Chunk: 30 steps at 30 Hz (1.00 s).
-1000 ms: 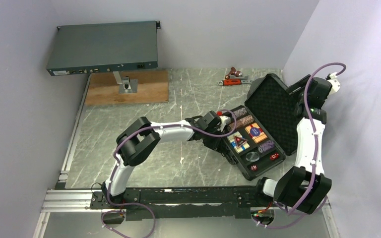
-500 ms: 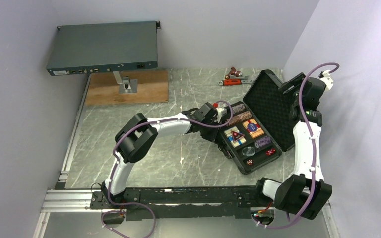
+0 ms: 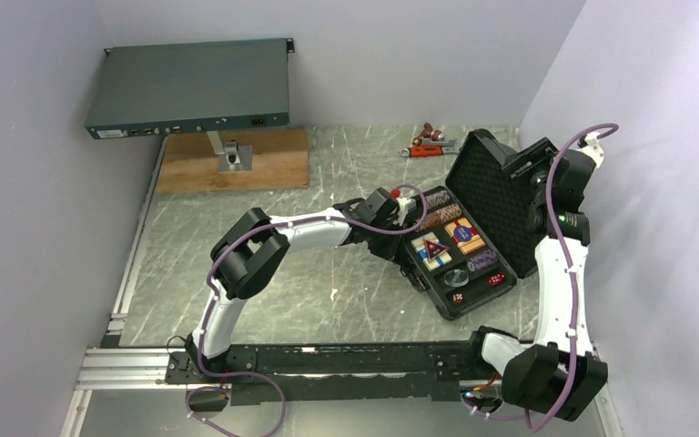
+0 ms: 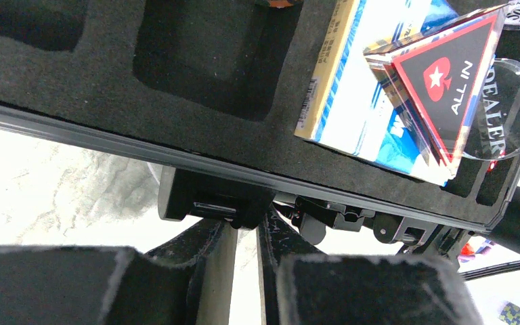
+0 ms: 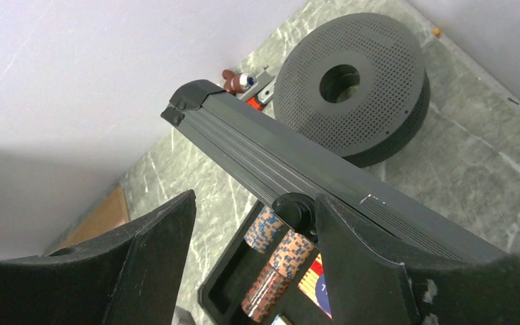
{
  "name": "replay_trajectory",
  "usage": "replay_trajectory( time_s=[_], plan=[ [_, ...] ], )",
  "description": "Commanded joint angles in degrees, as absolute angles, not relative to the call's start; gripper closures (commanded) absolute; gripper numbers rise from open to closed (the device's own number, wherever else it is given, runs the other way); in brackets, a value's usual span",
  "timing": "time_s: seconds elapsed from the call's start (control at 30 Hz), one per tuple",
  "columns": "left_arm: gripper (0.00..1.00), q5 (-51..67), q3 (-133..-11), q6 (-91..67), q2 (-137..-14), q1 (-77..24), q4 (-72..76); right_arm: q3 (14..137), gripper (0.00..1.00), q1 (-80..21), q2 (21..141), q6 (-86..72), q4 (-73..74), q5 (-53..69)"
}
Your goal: Pack up texas hold em set
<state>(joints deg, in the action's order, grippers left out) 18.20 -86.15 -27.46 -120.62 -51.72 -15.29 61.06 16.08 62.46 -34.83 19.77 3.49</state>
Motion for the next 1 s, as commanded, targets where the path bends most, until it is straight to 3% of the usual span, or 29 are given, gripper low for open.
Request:
replay_trajectory(
  time_s=[0.0, 0.47, 0.73, 0.97],
  plan=[
    [0.79, 17.1, -89.6, -27.1, -118.5, -50.8, -1.8, 56.5, 0.32, 13.4, 64.3, -38.3, 39.4, 12.1],
    [0.79, 17.0, -89.0, -27.0, -117.5, -50.5, -1.6, 55.1, 0.34, 9.8, 61.3, -39.3, 41.3, 14.1],
    [0.79, 17.1, -88.2, -27.3, -117.0, -50.5, -1.2, 64.9, 0.33, 7.3, 58.8, -41.5, 45.6, 19.3],
    [0.76, 14.2, -81.6, -27.3, -110.3, -49.9, -2.5, 74.5, 0.32, 7.1, 58.8, -40.1, 48.1, 14.6]
  ],
)
